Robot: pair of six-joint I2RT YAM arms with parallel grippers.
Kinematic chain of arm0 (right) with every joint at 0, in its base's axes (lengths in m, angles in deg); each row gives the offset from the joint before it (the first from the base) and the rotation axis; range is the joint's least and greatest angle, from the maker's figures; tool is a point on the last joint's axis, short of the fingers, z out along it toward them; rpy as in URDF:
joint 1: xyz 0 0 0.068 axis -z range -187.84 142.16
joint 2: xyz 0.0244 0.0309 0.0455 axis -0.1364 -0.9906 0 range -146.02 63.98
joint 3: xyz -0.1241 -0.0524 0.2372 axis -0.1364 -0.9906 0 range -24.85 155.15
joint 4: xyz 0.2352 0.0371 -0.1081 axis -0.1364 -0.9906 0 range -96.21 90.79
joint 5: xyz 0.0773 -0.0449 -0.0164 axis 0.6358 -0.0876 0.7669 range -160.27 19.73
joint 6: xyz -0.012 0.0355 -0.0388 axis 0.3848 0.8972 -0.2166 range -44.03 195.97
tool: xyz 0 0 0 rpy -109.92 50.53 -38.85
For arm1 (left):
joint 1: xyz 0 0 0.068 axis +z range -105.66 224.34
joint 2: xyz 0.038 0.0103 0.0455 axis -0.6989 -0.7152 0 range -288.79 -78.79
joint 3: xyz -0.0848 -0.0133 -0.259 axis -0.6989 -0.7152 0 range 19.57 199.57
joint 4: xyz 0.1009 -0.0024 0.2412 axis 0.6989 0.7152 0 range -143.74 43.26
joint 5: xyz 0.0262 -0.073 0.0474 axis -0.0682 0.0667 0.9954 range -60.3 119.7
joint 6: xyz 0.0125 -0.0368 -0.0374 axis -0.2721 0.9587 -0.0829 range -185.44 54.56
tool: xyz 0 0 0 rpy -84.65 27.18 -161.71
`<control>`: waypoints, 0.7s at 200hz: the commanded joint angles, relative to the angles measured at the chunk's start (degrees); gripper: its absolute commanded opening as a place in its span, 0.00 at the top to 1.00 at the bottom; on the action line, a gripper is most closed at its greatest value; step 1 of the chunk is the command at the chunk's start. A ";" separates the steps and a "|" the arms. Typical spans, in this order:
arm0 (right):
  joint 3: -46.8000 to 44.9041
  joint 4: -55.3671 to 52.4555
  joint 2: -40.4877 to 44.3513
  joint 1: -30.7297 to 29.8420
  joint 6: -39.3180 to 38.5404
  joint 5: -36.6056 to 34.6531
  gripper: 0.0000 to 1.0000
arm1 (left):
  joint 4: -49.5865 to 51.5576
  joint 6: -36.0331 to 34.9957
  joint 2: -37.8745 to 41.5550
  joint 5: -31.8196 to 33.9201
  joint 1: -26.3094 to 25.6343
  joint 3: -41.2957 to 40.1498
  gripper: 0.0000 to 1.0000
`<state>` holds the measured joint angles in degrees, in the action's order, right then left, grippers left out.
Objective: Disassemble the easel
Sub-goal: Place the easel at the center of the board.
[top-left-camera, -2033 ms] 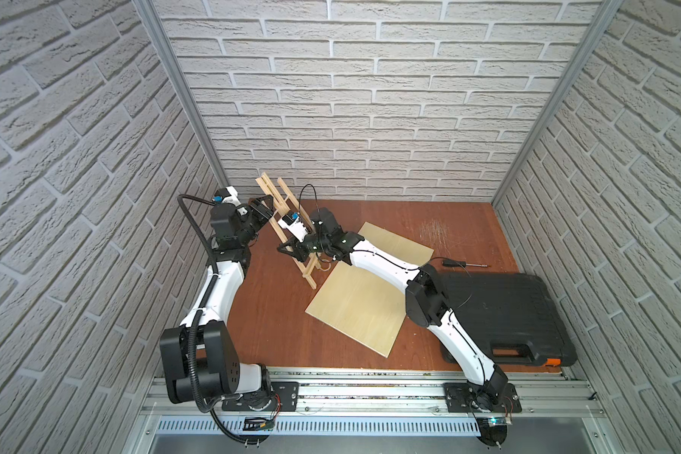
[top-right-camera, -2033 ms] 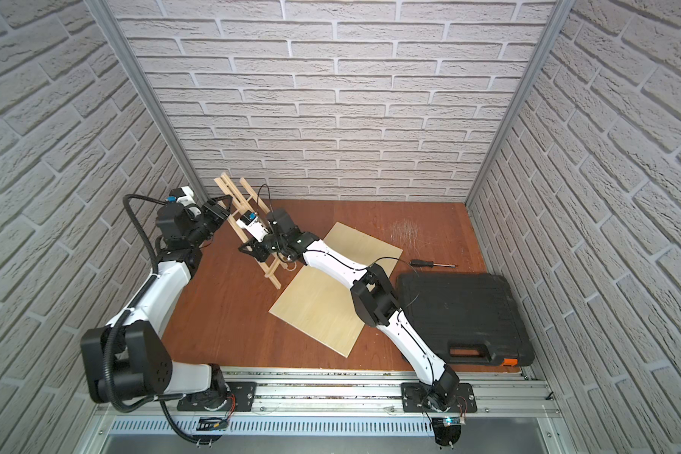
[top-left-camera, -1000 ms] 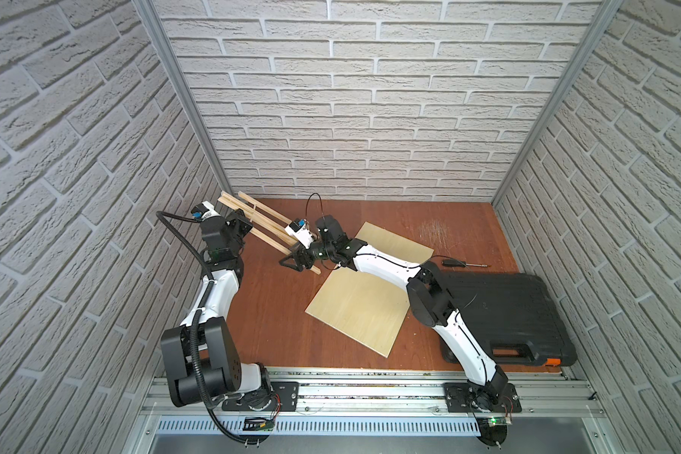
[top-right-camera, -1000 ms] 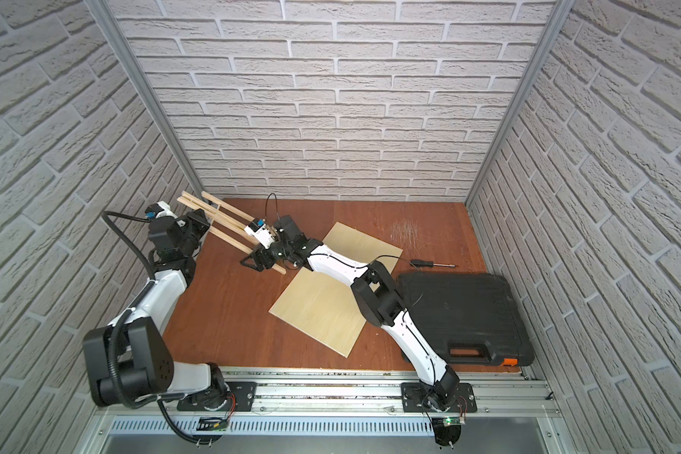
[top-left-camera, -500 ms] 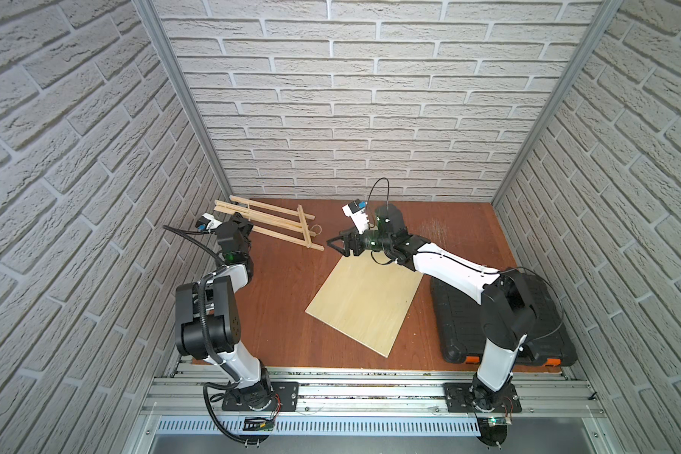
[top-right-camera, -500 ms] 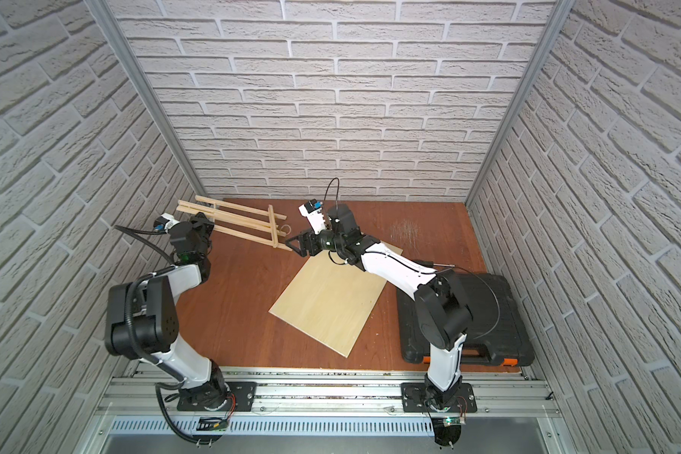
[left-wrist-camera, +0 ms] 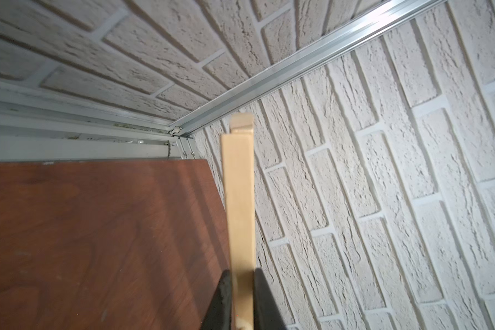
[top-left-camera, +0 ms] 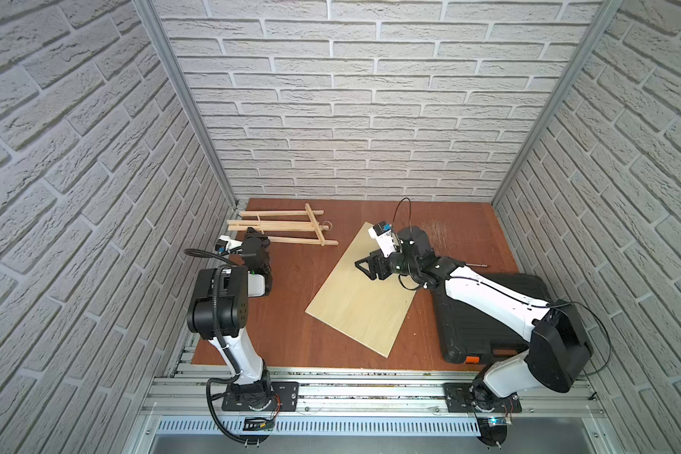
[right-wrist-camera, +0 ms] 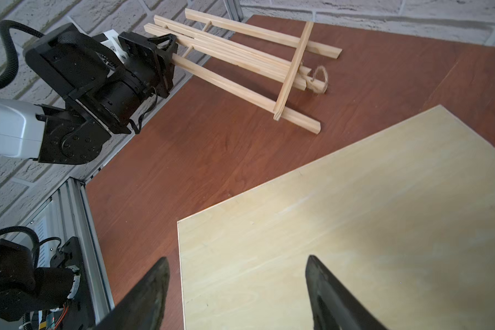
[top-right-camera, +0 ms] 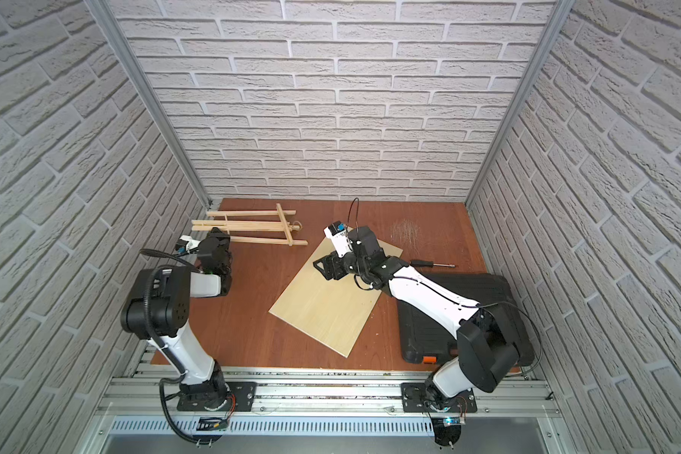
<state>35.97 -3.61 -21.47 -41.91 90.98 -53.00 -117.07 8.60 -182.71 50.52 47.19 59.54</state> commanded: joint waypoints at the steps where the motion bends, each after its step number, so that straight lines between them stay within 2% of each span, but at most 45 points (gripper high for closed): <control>1: -4.36 5.19 1.85 0.14 2.78 -1.19 0.27 | 5.03 -3.89 -2.60 6.83 -1.00 -1.34 1.00; 28: -9.40 10.35 3.18 0.19 3.85 -1.43 0.27 | 5.81 -1.88 -4.01 9.06 -2.55 -2.22 1.00; 34: -10.18 11.21 3.40 0.10 3.85 -1.56 0.27 | 5.49 -1.48 -4.19 9.32 -2.77 -2.62 0.95; 42: -10.90 12.01 3.51 0.15 3.98 -1.69 0.27 | 5.74 -0.65 -4.16 9.30 -2.75 -3.14 0.83; 68: -11.30 13.07 3.14 0.20 4.34 -2.03 0.27 | 9.04 2.30 -2.26 8.99 -3.13 -4.68 0.81; 84: -11.09 13.25 2.53 0.14 4.58 -1.51 0.27 | 13.22 3.43 -0.49 10.93 -4.34 -4.92 0.61; 104: -11.05 13.02 2.31 0.14 4.82 -1.00 0.28 | 15.61 2.45 0.51 11.37 -4.62 -4.20 0.55; 125: -11.25 12.75 2.74 0.16 4.75 -1.27 0.28 | 16.46 2.34 0.28 11.59 -4.42 -3.87 0.40; 140: -11.48 12.67 3.01 0.14 4.54 -1.57 0.28 | 16.59 2.25 -0.11 10.12 -4.39 -3.76 0.39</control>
<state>24.54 6.42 -20.29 -41.91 95.24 -54.18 -100.77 12.47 -184.20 59.76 42.71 55.25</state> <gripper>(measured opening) 0.720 0.604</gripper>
